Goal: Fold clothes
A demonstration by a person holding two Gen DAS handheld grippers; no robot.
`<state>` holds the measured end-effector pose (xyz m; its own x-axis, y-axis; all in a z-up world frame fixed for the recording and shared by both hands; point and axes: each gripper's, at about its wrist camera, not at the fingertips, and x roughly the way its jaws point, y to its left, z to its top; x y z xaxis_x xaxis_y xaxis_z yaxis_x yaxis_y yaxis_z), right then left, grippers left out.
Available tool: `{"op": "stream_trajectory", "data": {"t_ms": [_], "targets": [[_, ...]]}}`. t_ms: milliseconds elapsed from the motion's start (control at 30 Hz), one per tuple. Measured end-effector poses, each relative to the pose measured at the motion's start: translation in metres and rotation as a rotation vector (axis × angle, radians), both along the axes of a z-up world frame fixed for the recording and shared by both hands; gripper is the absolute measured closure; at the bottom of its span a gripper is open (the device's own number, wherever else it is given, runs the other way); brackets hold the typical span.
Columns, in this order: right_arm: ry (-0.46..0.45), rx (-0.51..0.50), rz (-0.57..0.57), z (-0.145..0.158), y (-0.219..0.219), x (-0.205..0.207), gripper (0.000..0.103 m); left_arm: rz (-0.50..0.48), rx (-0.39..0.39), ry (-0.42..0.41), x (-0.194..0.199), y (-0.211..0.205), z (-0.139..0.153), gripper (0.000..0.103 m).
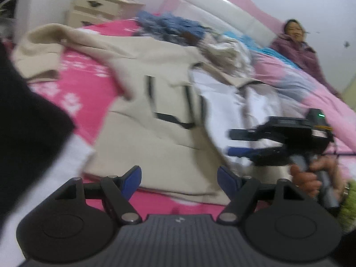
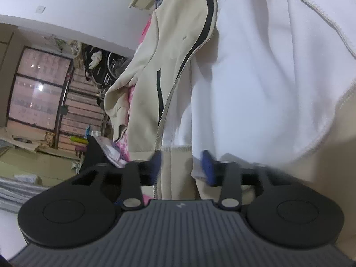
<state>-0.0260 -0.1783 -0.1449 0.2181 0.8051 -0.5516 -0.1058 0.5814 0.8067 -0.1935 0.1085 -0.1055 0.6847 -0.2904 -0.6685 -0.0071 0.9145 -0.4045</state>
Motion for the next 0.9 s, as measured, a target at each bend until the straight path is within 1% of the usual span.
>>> {"op": "stream_trajectory", "data": {"t_ms": [67, 133, 200, 333, 433, 467, 500, 567, 600, 633, 667, 700, 733, 767, 800, 867, 900], "targets": [[0.003, -0.038, 0.013, 0.000, 0.007, 0.000, 0.054, 0.027, 0.039, 0.005, 0.006, 0.002, -0.002, 0.027], [-0.006, -0.072, 0.047, 0.003, 0.015, -0.003, 0.051, 0.063, 0.099, 0.027, 0.017, 0.002, -0.007, 0.027], [-0.045, -0.111, 0.071, 0.010, 0.027, -0.005, 0.049, 0.110, 0.146, 0.050, 0.032, 0.003, -0.011, 0.028], [-0.084, -0.159, 0.113, 0.020, 0.034, -0.004, 0.042, 0.186, 0.131, 0.056, 0.053, 0.017, -0.016, 0.028], [-0.110, -0.210, 0.180, 0.021, 0.051, -0.004, 0.035, 0.232, 0.181, 0.041, 0.065, 0.022, -0.018, 0.028], [-0.123, -0.242, 0.211, 0.020, 0.059, -0.005, 0.035, 0.246, 0.197, 0.043, 0.070, 0.023, -0.020, 0.027], [-0.143, -0.278, 0.240, 0.020, 0.066, -0.006, 0.035, 0.247, 0.201, 0.066, 0.076, 0.026, -0.024, 0.027], [-0.211, -0.354, 0.292, 0.020, 0.078, -0.014, 0.038, 0.241, 0.199, 0.129, 0.087, 0.031, -0.035, 0.027], [-0.245, -0.392, 0.305, 0.019, 0.080, -0.019, 0.046, 0.229, 0.209, 0.152, 0.089, 0.032, -0.039, 0.028], [-0.265, -0.419, 0.310, 0.018, 0.080, -0.022, 0.058, 0.215, 0.221, 0.168, 0.091, 0.032, -0.043, 0.028], [-0.279, -0.442, 0.305, 0.016, 0.078, -0.025, 0.066, 0.196, 0.236, 0.170, 0.091, 0.029, -0.042, 0.028], [-0.288, -0.454, 0.292, 0.015, 0.074, -0.027, 0.074, 0.180, 0.237, 0.174, 0.089, 0.028, -0.042, 0.030], [-0.283, -0.433, 0.272, 0.015, 0.066, -0.029, 0.077, 0.164, 0.233, 0.178, 0.088, 0.027, -0.041, 0.035], [-0.268, -0.401, 0.246, 0.014, 0.059, -0.028, 0.079, 0.146, 0.211, 0.183, 0.085, 0.026, -0.041, 0.050], [-0.252, -0.369, 0.220, 0.012, 0.052, -0.026, 0.083, 0.117, 0.182, 0.185, 0.082, 0.026, -0.042, 0.071], [-0.220, -0.302, 0.177, 0.011, 0.040, -0.024, 0.087, 0.051, 0.130, 0.167, 0.074, 0.026, -0.039, 0.092], [-0.203, -0.263, 0.156, 0.010, 0.034, -0.022, 0.088, 0.037, 0.105, 0.154, 0.070, 0.028, -0.035, 0.093]]}}
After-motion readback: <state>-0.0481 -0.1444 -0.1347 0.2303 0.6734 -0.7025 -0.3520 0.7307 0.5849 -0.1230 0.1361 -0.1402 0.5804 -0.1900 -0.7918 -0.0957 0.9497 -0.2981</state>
